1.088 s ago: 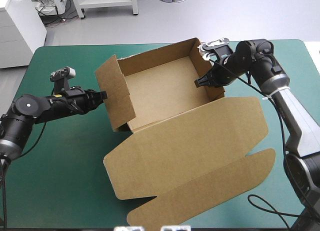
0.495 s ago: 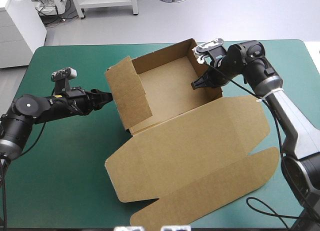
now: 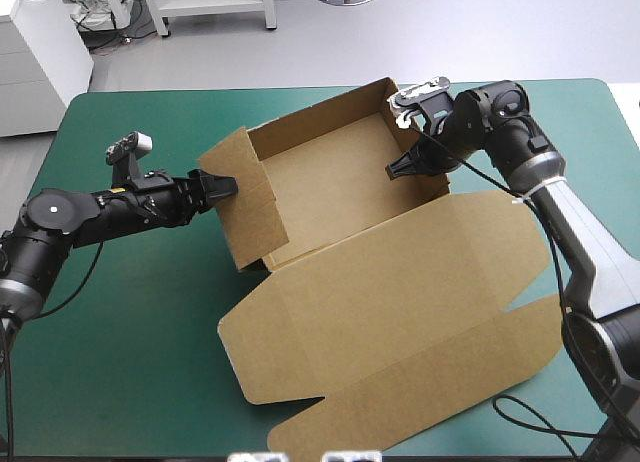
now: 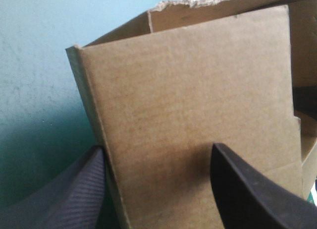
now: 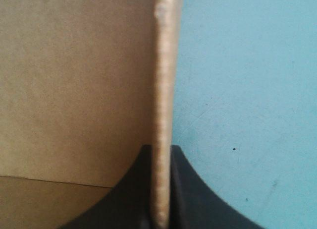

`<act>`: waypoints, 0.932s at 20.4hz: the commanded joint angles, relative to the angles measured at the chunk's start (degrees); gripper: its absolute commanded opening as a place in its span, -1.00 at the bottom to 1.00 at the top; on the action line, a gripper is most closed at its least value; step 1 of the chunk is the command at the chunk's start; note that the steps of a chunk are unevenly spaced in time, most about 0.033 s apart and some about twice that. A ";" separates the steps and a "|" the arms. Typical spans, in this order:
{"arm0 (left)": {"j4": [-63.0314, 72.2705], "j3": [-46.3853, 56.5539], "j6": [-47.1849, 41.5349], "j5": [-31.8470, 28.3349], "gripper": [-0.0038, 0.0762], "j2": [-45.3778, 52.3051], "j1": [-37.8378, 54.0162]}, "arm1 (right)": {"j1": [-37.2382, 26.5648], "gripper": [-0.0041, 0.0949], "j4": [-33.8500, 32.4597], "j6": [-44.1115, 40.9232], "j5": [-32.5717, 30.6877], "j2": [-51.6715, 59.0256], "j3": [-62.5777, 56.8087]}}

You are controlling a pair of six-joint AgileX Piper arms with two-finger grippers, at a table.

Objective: Fold the box

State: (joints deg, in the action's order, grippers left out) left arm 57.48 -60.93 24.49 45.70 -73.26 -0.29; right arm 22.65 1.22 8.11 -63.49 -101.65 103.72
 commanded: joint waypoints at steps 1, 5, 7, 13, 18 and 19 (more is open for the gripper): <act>3.50 -0.52 -0.45 0.33 0.19 1.72 -0.39 | 0.00 -0.94 -0.12 -0.32 1.86 2.90 1.68; 4.06 0.91 -0.18 0.24 0.19 0.94 -0.39 | 0.00 -0.94 -0.34 -0.32 1.96 2.90 1.68; 6.58 0.91 -0.18 2.57 0.19 -0.06 -0.39 | 0.00 -0.94 -0.34 -0.55 1.96 2.90 1.79; 4.51 0.91 -5.93 -4.79 0.19 -0.83 -5.69 | 0.00 -0.94 -0.47 -0.97 1.60 2.90 2.64; -8.50 0.91 -20.14 -13.91 0.19 -2.27 -15.53 | 0.10 -0.94 -2.74 -1.50 -0.33 2.90 4.70; -9.73 0.91 -22.50 -15.13 0.19 -2.37 -16.53 | 0.39 -0.94 -2.97 -1.50 -0.48 2.90 5.07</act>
State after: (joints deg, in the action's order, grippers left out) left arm 49.89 -58.64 8.52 35.02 -76.62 -13.79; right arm 22.75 -2.45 7.28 -66.29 -101.65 105.94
